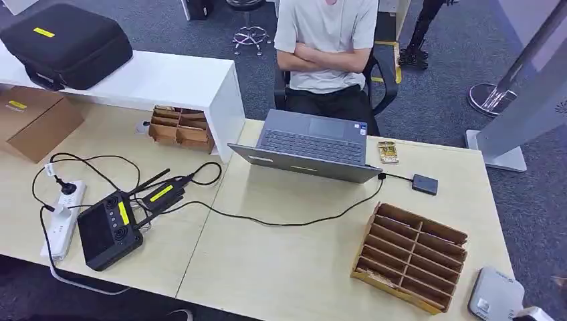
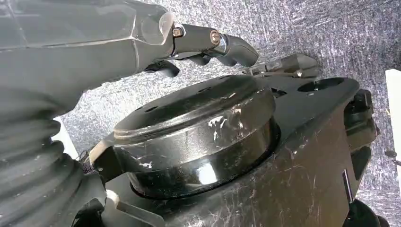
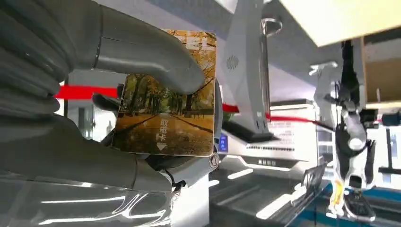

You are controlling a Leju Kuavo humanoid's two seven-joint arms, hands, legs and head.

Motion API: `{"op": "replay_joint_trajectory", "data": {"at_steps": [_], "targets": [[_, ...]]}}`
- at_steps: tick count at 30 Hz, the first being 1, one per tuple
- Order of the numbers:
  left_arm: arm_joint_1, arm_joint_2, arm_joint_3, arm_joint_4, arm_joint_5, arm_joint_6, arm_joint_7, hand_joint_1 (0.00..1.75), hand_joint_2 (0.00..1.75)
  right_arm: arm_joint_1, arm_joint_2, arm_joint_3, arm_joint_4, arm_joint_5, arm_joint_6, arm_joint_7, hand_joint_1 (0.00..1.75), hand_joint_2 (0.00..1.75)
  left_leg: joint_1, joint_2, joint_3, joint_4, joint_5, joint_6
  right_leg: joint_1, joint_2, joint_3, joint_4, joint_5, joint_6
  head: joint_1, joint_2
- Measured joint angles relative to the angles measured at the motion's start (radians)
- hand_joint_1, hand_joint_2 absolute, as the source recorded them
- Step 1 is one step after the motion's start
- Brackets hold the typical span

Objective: Pass the card to the sensor for recognition and then transmit it.

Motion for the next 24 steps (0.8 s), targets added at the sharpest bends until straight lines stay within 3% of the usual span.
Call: {"op": "replay_joint_trajectory", "data": {"at_steps": [14,24], "targets": [[0.000,0.000,0.000,0.000,0.002,0.003,0.006,0.00,1.75,-0.028,0.050,0.114,0.186,-0.023,-0.003,-0.010,1.75,1.75,0.000,0.000,0.000,0.000,0.000,0.000,0.000,0.000,0.000,0.000,0.000,0.000,0.000,0.000],[-0.002,0.000,0.000,0.000,0.006,0.003,0.015,0.00,1.75,-0.074,0.073,0.137,0.319,-0.027,-0.023,-0.018,1.75,1.75,0.000,0.003,0.003,0.000,-0.001,0.001,0.001,0.002,0.001,-0.001,0.000,0.000,0.000,0.000]]}}
